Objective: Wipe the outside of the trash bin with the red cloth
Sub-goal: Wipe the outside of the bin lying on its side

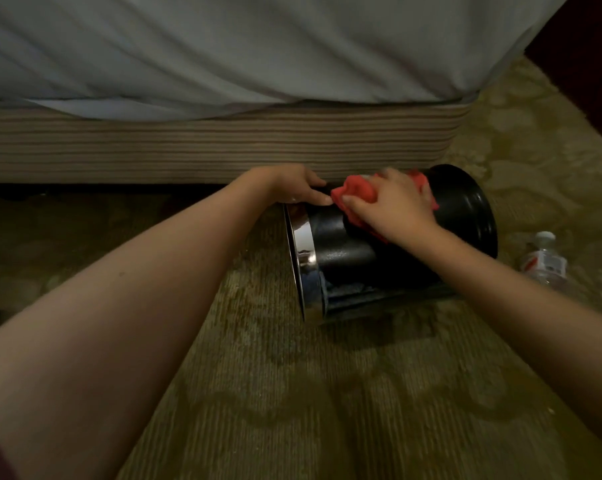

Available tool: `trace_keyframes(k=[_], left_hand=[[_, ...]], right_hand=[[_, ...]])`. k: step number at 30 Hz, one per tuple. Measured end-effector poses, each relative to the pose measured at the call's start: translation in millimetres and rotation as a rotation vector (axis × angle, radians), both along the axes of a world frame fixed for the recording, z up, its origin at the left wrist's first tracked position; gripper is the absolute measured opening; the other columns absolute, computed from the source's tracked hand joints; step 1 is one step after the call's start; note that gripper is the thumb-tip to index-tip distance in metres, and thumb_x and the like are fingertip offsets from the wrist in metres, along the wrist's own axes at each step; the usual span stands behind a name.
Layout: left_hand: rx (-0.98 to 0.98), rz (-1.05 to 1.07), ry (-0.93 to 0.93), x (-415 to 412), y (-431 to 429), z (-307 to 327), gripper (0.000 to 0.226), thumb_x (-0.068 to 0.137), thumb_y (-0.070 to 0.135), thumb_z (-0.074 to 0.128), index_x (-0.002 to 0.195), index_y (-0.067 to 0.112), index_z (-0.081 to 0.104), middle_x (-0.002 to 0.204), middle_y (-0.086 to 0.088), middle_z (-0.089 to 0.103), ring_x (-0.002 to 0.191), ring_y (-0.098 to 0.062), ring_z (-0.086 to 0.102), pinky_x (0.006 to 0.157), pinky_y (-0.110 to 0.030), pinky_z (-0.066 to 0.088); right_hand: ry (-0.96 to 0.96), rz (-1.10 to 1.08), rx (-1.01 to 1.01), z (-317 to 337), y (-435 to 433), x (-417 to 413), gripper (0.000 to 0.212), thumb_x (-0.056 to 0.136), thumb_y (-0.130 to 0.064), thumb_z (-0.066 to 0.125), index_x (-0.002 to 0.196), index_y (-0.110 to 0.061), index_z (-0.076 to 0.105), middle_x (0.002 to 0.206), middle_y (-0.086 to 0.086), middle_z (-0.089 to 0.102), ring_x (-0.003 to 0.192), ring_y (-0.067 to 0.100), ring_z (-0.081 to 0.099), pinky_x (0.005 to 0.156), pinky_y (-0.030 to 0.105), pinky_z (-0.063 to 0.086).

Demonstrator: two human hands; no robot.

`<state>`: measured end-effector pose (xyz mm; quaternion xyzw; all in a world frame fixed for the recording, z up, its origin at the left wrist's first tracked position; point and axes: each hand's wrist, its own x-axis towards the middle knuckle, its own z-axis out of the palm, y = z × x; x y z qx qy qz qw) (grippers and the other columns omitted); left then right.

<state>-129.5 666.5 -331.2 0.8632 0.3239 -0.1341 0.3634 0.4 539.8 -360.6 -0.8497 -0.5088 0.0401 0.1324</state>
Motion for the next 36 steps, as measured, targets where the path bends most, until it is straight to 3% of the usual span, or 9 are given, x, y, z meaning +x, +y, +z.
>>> trace_keyframes(k=[2, 5, 11, 15, 19, 24, 28, 33, 36], left_hand=[[0.046, -0.014, 0.039, 1, 0, 0, 0.055, 0.089, 0.036, 0.057, 0.138, 0.013, 0.044, 0.13, -0.007, 0.055, 0.114, -0.021, 0.054, 0.091, -0.022, 0.036], [0.105, -0.017, 0.058, -1, -2, 2, 0.061, 0.089, 0.04, 0.057, 0.141, 0.014, 0.039, 0.137, -0.003, 0.05, 0.125, -0.018, 0.046, 0.097, -0.021, 0.031], [0.078, 0.024, 0.043, 1, 1, -2, 0.058, 0.09, 0.037, 0.056, 0.141, 0.014, 0.04, 0.135, -0.008, 0.052, 0.123, -0.024, 0.047, 0.102, -0.027, 0.033], [0.007, 0.05, 0.038, 2, 4, -6, 0.06, 0.089, 0.036, 0.058, 0.141, 0.015, 0.039, 0.132, -0.01, 0.054, 0.121, -0.028, 0.05, 0.107, -0.035, 0.034], [0.016, 0.035, 0.067, 0, 6, -4, 0.06, 0.088, 0.039, 0.057, 0.141, 0.02, 0.038, 0.13, -0.006, 0.055, 0.112, -0.021, 0.053, 0.105, -0.035, 0.035], [0.025, 0.044, 0.057, 1, 5, -5, 0.06, 0.086, 0.04, 0.059, 0.14, 0.019, 0.041, 0.132, -0.006, 0.054, 0.114, -0.019, 0.051, 0.103, -0.032, 0.036], [0.011, 0.078, 0.034, 0, 5, -8, 0.06, 0.086, 0.04, 0.06, 0.139, 0.021, 0.041, 0.131, -0.006, 0.054, 0.115, -0.021, 0.051, 0.103, -0.033, 0.036], [-0.016, 0.073, 0.021, 0, 8, -10, 0.057, 0.088, 0.041, 0.057, 0.14, 0.024, 0.04, 0.129, -0.002, 0.051, 0.111, -0.018, 0.049, 0.098, -0.031, 0.035], [-0.03, 0.084, 0.007, -1, 8, -10, 0.056, 0.087, 0.04, 0.058, 0.139, 0.024, 0.041, 0.12, 0.0, 0.054, 0.097, -0.013, 0.051, 0.092, -0.031, 0.038]], right_hand=[[-0.051, 0.018, 0.055, -6, -22, -15, 0.057, 0.087, -0.057, 0.046, 0.136, -0.028, 0.046, 0.142, 0.006, 0.04, 0.134, 0.024, 0.029, 0.113, 0.052, 0.009], [-0.151, 0.106, 0.068, -22, -63, -64, 0.065, 0.088, -0.053, 0.043, 0.144, -0.022, 0.032, 0.151, 0.012, 0.026, 0.14, 0.032, 0.016, 0.112, 0.057, 0.006], [-0.173, 0.178, -0.011, -31, -65, -73, 0.065, 0.092, -0.047, 0.035, 0.149, -0.021, 0.016, 0.155, 0.012, 0.013, 0.142, 0.032, 0.007, 0.112, 0.059, 0.001], [-0.011, -0.091, -0.058, -6, -29, 11, 0.051, 0.094, -0.043, 0.036, 0.142, -0.026, 0.035, 0.15, 0.011, 0.028, 0.139, 0.028, 0.02, 0.114, 0.055, 0.008], [-0.029, -0.209, -0.038, 1, -28, 22, 0.048, 0.094, -0.039, 0.037, 0.137, -0.019, 0.044, 0.146, 0.014, 0.033, 0.136, 0.032, 0.024, 0.112, 0.057, 0.011], [-0.203, 0.117, 0.022, -23, -59, -65, 0.063, 0.091, -0.04, 0.042, 0.147, -0.017, 0.024, 0.152, 0.016, 0.021, 0.14, 0.037, 0.014, 0.11, 0.061, 0.006], [-0.253, 0.292, 0.043, -26, -69, -36, 0.06, 0.09, -0.037, 0.045, 0.146, -0.023, 0.028, 0.152, 0.012, 0.025, 0.14, 0.032, 0.02, 0.114, 0.054, 0.008], [-0.21, 0.026, 0.053, -15, -70, 34, 0.048, 0.094, -0.031, 0.043, 0.139, -0.017, 0.041, 0.143, 0.016, 0.038, 0.134, 0.03, 0.03, 0.111, 0.051, 0.017], [-0.183, -0.071, 0.013, -14, -62, 18, 0.051, 0.093, -0.03, 0.041, 0.141, -0.014, 0.037, 0.147, 0.017, 0.031, 0.136, 0.035, 0.024, 0.112, 0.058, 0.013]])
